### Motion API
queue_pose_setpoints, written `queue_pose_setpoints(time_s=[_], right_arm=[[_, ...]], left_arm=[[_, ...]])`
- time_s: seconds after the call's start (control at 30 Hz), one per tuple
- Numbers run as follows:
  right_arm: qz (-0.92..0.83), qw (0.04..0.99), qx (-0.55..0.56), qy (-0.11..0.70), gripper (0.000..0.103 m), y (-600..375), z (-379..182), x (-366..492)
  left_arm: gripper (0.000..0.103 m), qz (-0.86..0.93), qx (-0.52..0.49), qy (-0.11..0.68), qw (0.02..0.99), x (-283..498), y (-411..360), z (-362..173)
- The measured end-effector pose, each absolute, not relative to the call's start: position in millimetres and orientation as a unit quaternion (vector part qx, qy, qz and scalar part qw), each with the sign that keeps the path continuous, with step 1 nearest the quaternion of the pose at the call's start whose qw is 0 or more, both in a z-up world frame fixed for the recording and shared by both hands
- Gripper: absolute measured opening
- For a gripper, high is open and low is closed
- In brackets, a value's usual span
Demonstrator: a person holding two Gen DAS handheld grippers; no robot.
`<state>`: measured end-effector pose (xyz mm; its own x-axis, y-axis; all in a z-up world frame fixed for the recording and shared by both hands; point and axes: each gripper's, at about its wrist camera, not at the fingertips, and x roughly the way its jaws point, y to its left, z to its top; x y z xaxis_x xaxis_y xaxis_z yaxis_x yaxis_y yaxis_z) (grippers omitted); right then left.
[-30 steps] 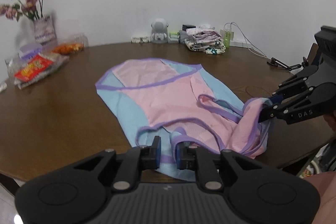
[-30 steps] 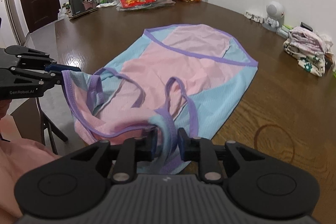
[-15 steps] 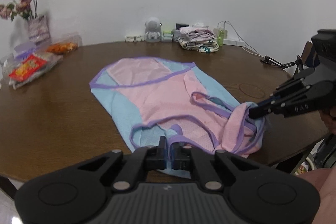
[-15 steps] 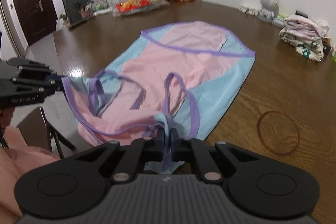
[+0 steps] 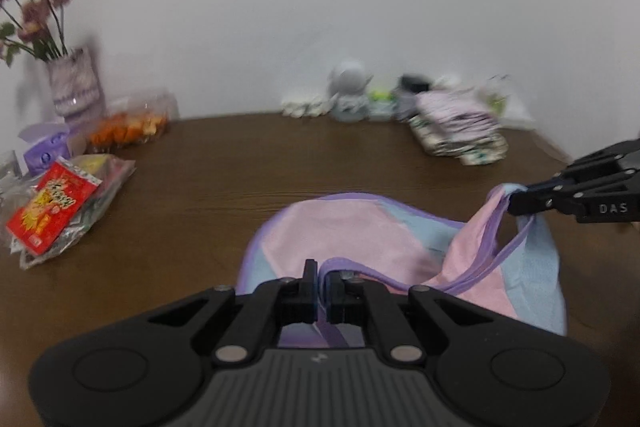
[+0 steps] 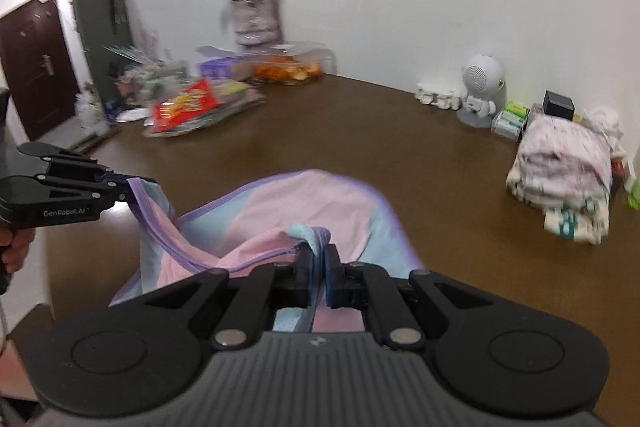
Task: Fold clothes
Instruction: 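Open both grippers and release the folded hem onto the garment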
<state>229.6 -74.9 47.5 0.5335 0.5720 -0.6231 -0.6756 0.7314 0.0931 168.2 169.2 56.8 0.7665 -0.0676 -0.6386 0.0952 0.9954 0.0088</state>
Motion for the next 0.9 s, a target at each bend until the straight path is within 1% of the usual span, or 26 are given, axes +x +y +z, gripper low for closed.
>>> queue_pose_setpoints(time_s=[0.17, 0.3, 0.37, 0.4, 0.43, 0.47, 0.5, 0.53, 0.57, 0.6, 0.63, 0.67, 0.7, 0.73, 0.77, 0.9], right_arm=[[0.327, 0.867, -0.100, 0.363, 0.005, -27, 12, 310], [0.311, 0.862, -0.104, 0.386, 0.005, -7, -17, 342], [0.306, 0.861, -0.101, 0.393, 0.005, -4, -27, 351], [0.304, 0.861, -0.097, 0.396, 0.005, -4, -31, 353], [0.301, 0.861, -0.094, 0.400, 0.007, -4, -35, 357], [0.297, 0.860, -0.089, 0.405, 0.015, -5, -38, 360], [0.294, 0.857, -0.086, 0.413, 0.022, -6, -42, 363], [0.293, 0.856, -0.081, 0.419, 0.039, -7, -45, 366], [0.289, 0.858, -0.075, 0.419, 0.052, -10, -45, 366], [0.290, 0.859, -0.067, 0.416, 0.057, -15, -43, 365], [0.290, 0.861, -0.058, 0.414, 0.066, -19, -41, 364], [0.291, 0.862, -0.050, 0.412, 0.073, -24, -39, 363], [0.295, 0.864, -0.038, 0.406, 0.075, -32, -33, 360], [0.300, 0.865, -0.026, 0.401, 0.079, -40, -28, 357], [0.304, 0.866, -0.014, 0.396, 0.082, -47, -23, 353], [0.320, 0.871, 0.007, 0.372, 0.089, -81, -2, 327]], left_arm=[[0.003, -0.002, 0.021, 0.394, 0.919, 258, 182, 28], [0.003, 0.004, -0.007, 0.421, 0.907, 292, 203, 6], [0.006, 0.000, -0.021, 0.431, 0.902, 301, 211, -1], [0.011, -0.002, -0.027, 0.434, 0.900, 303, 213, -3], [0.019, -0.004, -0.034, 0.438, 0.899, 304, 215, -5], [0.025, -0.006, -0.041, 0.441, 0.897, 306, 217, -8], [0.037, -0.008, -0.047, 0.444, 0.895, 308, 220, -10], [0.048, -0.010, -0.054, 0.447, 0.893, 310, 222, -12], [0.053, -0.008, -0.065, 0.447, 0.892, 308, 225, -11], [0.060, -0.006, -0.076, 0.447, 0.891, 307, 228, -10], [0.067, -0.004, -0.087, 0.447, 0.890, 305, 232, -9], [0.071, -0.002, -0.098, 0.447, 0.889, 304, 235, -8], [0.078, 0.003, -0.103, 0.445, 0.889, 300, 237, -5], [0.080, 0.007, -0.107, 0.441, 0.891, 295, 239, -1], [0.081, 0.006, -0.110, 0.435, 0.894, 288, 241, 3], [0.082, -0.005, -0.121, 0.410, 0.904, 254, 245, 17]])
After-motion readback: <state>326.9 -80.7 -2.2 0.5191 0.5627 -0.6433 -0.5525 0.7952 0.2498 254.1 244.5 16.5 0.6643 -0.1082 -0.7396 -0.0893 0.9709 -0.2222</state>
